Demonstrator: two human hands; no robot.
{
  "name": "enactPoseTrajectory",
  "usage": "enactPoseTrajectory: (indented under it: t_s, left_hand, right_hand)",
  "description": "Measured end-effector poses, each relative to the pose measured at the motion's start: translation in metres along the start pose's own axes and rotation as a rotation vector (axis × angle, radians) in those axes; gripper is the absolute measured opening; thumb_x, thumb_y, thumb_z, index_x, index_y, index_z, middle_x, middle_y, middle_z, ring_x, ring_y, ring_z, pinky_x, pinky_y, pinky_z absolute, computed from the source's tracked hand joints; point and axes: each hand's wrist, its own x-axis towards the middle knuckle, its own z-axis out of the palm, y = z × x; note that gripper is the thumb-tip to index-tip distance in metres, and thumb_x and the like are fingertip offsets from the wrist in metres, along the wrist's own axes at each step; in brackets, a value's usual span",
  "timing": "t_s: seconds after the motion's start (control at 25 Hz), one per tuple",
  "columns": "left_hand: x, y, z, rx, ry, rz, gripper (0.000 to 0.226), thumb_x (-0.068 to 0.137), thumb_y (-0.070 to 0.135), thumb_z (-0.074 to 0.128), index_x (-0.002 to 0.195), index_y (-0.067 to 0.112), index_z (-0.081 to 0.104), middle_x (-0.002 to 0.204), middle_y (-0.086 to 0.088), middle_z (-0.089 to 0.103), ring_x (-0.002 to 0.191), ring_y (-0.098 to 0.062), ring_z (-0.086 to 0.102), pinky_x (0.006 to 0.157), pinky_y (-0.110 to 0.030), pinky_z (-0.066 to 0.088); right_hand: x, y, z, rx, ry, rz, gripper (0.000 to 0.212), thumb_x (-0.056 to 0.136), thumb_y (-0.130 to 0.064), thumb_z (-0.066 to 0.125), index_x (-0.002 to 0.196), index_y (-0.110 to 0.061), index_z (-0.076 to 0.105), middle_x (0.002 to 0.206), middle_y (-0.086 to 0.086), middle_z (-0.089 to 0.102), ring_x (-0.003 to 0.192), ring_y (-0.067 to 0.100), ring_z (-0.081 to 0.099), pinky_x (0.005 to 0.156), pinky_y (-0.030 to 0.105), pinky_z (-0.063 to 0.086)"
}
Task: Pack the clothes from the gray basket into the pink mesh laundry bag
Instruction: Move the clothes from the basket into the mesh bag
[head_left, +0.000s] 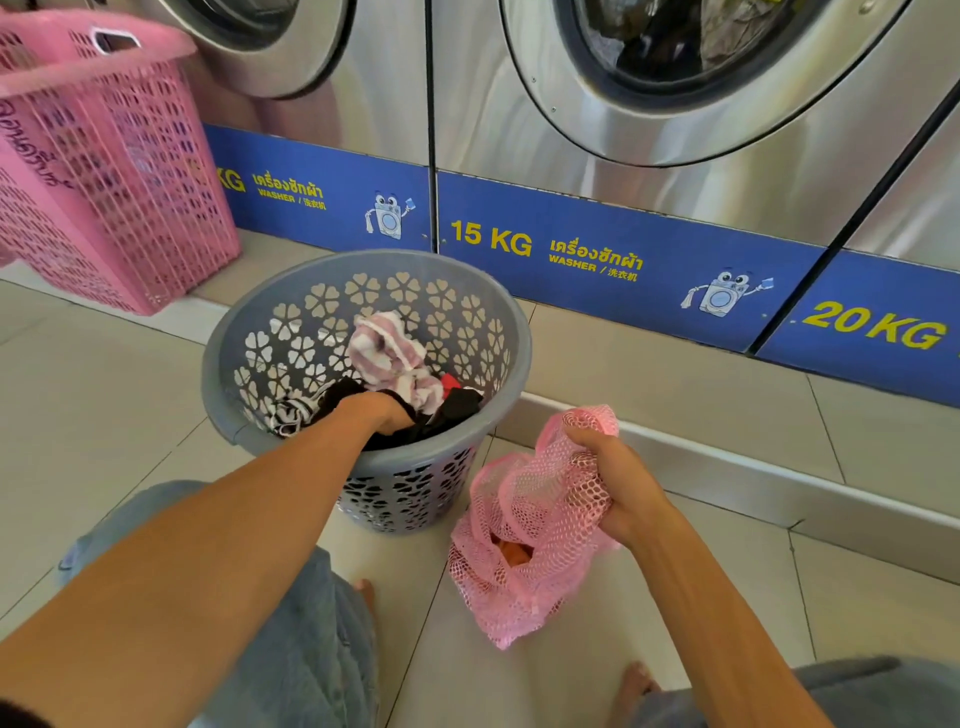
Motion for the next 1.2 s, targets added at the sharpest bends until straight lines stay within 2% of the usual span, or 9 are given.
enactPoseTrajectory:
  t_s: [0.12, 0.28, 0.48, 0.6, 0.72, 0.88, 1.0, 1.12, 1.2]
  left_hand:
    - [-0.001, -0.002, 0.0, 0.002, 0.01, 0.005, 0.066, 0.102, 0.048, 0.04, 0.156, 0.015, 0.023, 0.158, -0.011, 0.032, 0.142, -0.03, 0.036, 0.114, -0.038, 0.031]
    - [0.006, -0.007, -0.004, 0.037, -0.071, 0.054, 0.072, 0.1, 0.054, 0.038, 0.158, 0.025, 0.008, 0.163, -0.006, 0.022, 0.145, -0.03, 0.029, 0.117, -0.043, 0.026]
    - [0.012, -0.008, -0.003, -0.048, -0.271, 0.059, 0.07, 0.087, 0.066, 0.044, 0.143, 0.024, 0.04, 0.141, -0.006, 0.048, 0.122, -0.027, 0.047, 0.111, -0.041, 0.034]
    - [0.026, -0.014, 0.0, 0.159, -0.243, 0.054, 0.066, 0.079, 0.05, 0.051, 0.137, 0.02, 0.05, 0.131, -0.01, 0.056, 0.116, -0.031, 0.056, 0.106, -0.044, 0.043]
    - [0.031, -0.014, 0.009, 0.377, -0.155, 0.09, 0.053, 0.092, 0.028, 0.049, 0.145, 0.021, 0.044, 0.14, -0.009, 0.05, 0.121, -0.031, 0.052, 0.105, -0.042, 0.043]
    - [0.025, 0.0, 0.022, 0.311, -0.034, 0.189, 0.053, 0.096, 0.03, 0.051, 0.147, 0.024, 0.041, 0.145, -0.009, 0.049, 0.125, -0.03, 0.051, 0.102, -0.039, 0.045]
    - [0.021, 0.005, 0.008, 0.095, 0.143, 0.187, 0.047, 0.093, 0.021, 0.054, 0.138, 0.01, 0.049, 0.132, -0.015, 0.058, 0.117, -0.033, 0.057, 0.097, -0.04, 0.049]
    - [0.005, 0.011, -0.02, -0.204, 0.339, 0.21, 0.039, 0.093, 0.021, 0.052, 0.13, 0.008, 0.056, 0.122, -0.016, 0.061, 0.109, -0.034, 0.059, 0.088, -0.04, 0.05]
    - [-0.019, 0.02, -0.039, -0.422, 0.508, 0.281, 0.023, 0.092, 0.022, 0.051, 0.11, 0.008, 0.056, 0.103, -0.012, 0.062, 0.095, -0.032, 0.058, 0.072, -0.037, 0.046]
  right_hand:
    - [-0.001, 0.0, 0.004, -0.001, -0.012, 0.022, 0.022, 0.099, -0.015, 0.061, 0.117, -0.004, 0.063, 0.067, 0.01, 0.061, 0.052, 0.021, 0.054, 0.058, 0.036, 0.045]
    - [0.002, -0.001, 0.006, 0.026, -0.031, 0.014, 0.027, 0.097, -0.016, 0.062, 0.121, -0.004, 0.063, 0.096, 0.021, 0.062, 0.068, 0.026, 0.058, 0.079, 0.045, 0.046]
    - [0.001, 0.001, 0.009, 0.007, -0.044, 0.014, 0.028, 0.099, -0.017, 0.06, 0.124, -0.004, 0.061, 0.099, 0.021, 0.067, 0.076, 0.031, 0.064, 0.084, 0.046, 0.05]
    - [0.0, 0.001, 0.01, -0.005, -0.043, 0.005, 0.027, 0.1, -0.017, 0.06, 0.123, -0.004, 0.061, 0.096, 0.021, 0.07, 0.079, 0.033, 0.066, 0.083, 0.045, 0.052]
    - [-0.002, 0.001, 0.008, 0.015, -0.032, -0.001, 0.028, 0.098, -0.017, 0.061, 0.122, -0.003, 0.063, 0.095, 0.02, 0.064, 0.071, 0.028, 0.061, 0.084, 0.047, 0.046]
    - [0.001, 0.0, 0.001, 0.047, -0.018, 0.0, 0.03, 0.096, -0.019, 0.065, 0.121, -0.002, 0.065, 0.098, 0.02, 0.063, 0.072, 0.029, 0.06, 0.086, 0.048, 0.046]
    - [0.005, -0.002, -0.003, 0.055, -0.011, -0.007, 0.026, 0.097, -0.019, 0.064, 0.117, -0.003, 0.066, 0.089, 0.017, 0.073, 0.075, 0.03, 0.068, 0.09, 0.05, 0.055]
    - [0.003, -0.006, -0.001, 0.076, -0.024, -0.011, 0.025, 0.098, -0.02, 0.064, 0.118, -0.004, 0.066, 0.082, 0.014, 0.076, 0.075, 0.029, 0.071, 0.073, 0.044, 0.058]
    - [0.002, -0.008, 0.0, 0.089, -0.037, -0.036, 0.025, 0.099, -0.019, 0.063, 0.119, -0.004, 0.066, 0.074, 0.012, 0.076, 0.071, 0.027, 0.071, 0.068, 0.04, 0.056]
